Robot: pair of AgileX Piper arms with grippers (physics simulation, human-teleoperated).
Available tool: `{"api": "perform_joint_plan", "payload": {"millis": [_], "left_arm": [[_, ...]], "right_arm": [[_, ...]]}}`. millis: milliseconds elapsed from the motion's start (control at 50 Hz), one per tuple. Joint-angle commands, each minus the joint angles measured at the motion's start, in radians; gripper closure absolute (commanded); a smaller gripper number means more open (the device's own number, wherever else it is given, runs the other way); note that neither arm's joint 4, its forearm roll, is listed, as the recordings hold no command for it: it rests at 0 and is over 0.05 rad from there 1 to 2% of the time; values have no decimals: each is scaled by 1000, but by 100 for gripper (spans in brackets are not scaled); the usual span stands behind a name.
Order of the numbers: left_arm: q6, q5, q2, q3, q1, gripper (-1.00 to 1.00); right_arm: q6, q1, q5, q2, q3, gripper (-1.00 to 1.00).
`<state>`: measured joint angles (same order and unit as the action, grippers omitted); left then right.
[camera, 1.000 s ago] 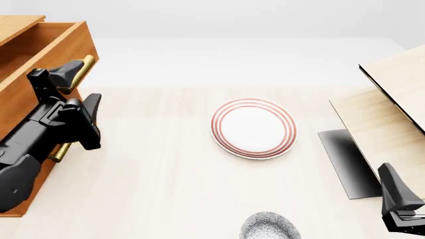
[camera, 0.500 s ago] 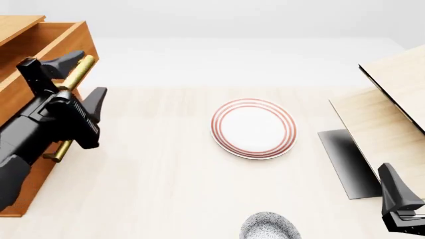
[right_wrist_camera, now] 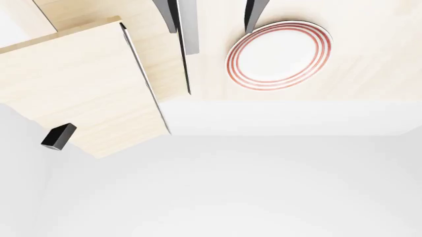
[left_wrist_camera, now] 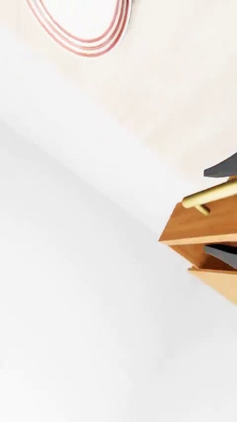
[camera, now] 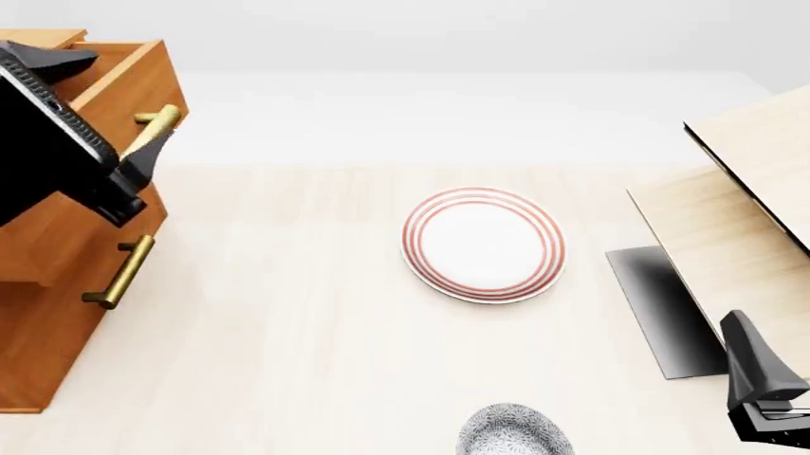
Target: Open the top drawer of the cabinet and put the bowl in it.
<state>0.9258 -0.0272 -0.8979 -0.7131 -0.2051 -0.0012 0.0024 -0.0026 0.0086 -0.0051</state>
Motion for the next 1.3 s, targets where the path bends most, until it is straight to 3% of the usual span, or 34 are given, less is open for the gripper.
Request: {"api": "perform_joint_plan", "payload": {"millis": [20,60,140,240,280,360,540,760,800,840,860,960,980,1140,1180,1220,1300], "left_arm": [[-227,222,-5,-128,26,-100],[-289,293,-24,-191,33,-100],[-331,359,-46,-265,27,-100],[-379,468,-51,-330,100,-100],[-367,483,-56,-337,106,-100],[-448,566,-101,-397,127,-100],[-506,688,-161,-416,230,-100],[-532,751,-188,-522,248,-100],[-592,770,-218,-560,231,-100],[-569,770,-214,-556,247,-100],[-607,781,-229,-577,242,-100],[-638,788,-265,-607,237,-100],[-706,802,-316,-645,193,-100],[-758,803,-357,-649,202,-100],[-824,806,-391,-675,155,-100],[-790,806,-369,-662,193,-100],[-834,813,-390,-679,178,-100]], "right_arm": [[0,0,0,-1,1,-100],[0,0,0,-1,1,-100],[0,0,0,-1,1,-100],[1,0,0,-1,1,-100],[0,0,0,-1,1,-100],[0,0,0,-1,1,-100],[0,1,0,-1,1,-100],[0,0,0,-1,1,-100],[0,0,0,-1,1,-100],[0,1,0,-1,1,-100],[0,0,0,-1,1,-100],[0,0,0,-1,1,-100],[0,0,0,-1,1,-100],[0,0,0,-1,1,-100],[0,0,0,-1,1,-100],[0,0,0,-1,1,-100],[-1,0,0,-1,1,-100]]}}
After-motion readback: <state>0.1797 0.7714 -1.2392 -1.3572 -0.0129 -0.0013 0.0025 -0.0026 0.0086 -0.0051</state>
